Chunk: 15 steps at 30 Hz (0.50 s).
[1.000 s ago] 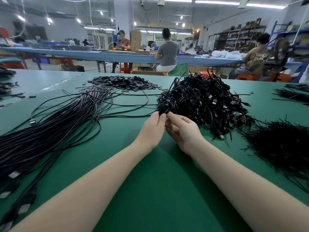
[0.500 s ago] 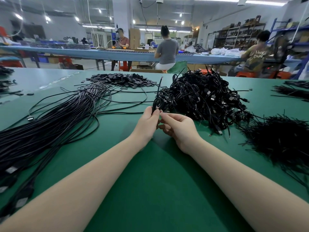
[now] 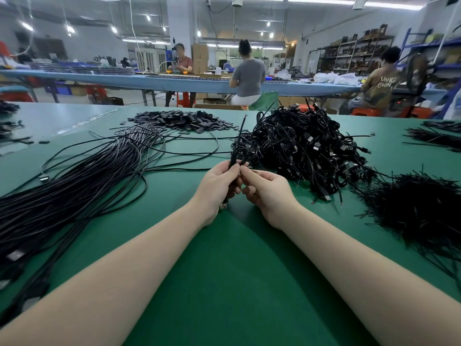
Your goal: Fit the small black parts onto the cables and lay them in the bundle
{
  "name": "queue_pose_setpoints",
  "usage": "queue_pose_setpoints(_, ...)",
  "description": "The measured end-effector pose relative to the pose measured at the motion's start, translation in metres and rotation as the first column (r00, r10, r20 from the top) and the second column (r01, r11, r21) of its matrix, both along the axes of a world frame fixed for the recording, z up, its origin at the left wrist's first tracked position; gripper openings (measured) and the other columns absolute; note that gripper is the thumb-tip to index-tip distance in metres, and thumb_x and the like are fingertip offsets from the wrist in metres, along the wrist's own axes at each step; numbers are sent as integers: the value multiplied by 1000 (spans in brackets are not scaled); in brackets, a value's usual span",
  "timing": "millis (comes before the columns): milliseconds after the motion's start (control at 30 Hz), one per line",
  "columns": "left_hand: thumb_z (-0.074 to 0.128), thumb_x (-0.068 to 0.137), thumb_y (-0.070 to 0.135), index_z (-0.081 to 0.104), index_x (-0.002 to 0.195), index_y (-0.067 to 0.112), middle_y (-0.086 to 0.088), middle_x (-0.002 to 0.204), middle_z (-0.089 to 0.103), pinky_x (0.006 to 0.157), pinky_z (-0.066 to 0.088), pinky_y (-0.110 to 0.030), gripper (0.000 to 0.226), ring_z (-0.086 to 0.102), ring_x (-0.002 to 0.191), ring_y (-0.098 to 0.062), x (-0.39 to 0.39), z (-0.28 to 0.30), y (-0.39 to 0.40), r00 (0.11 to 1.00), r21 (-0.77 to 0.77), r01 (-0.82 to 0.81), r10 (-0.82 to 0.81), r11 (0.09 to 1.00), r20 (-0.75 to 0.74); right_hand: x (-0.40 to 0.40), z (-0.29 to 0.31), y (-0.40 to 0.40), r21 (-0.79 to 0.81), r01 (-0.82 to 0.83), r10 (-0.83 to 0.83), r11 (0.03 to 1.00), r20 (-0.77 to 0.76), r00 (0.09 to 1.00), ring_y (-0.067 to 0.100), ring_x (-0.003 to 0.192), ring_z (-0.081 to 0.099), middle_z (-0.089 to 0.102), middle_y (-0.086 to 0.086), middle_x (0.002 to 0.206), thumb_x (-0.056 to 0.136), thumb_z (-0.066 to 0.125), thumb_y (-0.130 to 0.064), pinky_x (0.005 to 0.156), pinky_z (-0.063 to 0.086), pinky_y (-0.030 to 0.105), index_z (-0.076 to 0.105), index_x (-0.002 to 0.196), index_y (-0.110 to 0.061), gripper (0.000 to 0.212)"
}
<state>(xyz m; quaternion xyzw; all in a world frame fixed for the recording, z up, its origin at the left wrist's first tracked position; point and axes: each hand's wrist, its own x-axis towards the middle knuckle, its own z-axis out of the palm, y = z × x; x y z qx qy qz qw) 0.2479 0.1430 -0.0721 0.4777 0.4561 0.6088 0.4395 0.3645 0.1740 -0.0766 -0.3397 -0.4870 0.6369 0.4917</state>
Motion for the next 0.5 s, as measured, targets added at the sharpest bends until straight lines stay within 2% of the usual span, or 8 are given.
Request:
queue_pose_setpoints(233,49,99,20,66,90,19,9,57,53,53,35,-18,20,47,50,-6,-2,1,0,994,-45,49,-45,998,95,-1,1,-2,-10,0,0,1000,5,1000,7,48,52,67,1,68,82,74,-20,56,45,19,70,84,-8,12)
queue_pose_setpoints(400,47,100,23,62,107,13,8,58,53,49,35,-17,19,46,50,-7,1,2,1,979,-73,115,-100,991,180,2,3,-2,-54,22,-24,998,-38,999,8,51,52,67,-1,66,83,72,-15,54,43,17,68,82,-10,7)
queue_pose_setpoints(500,44,99,29,61,99,16,8,61,57,51,37,-19,21,49,50,-7,0,6,1,978,-140,139,-114,980,174,2,4,-1,-51,29,-32,998,-52,998,8,49,50,66,-2,64,84,71,-14,52,41,17,66,78,-11,8)
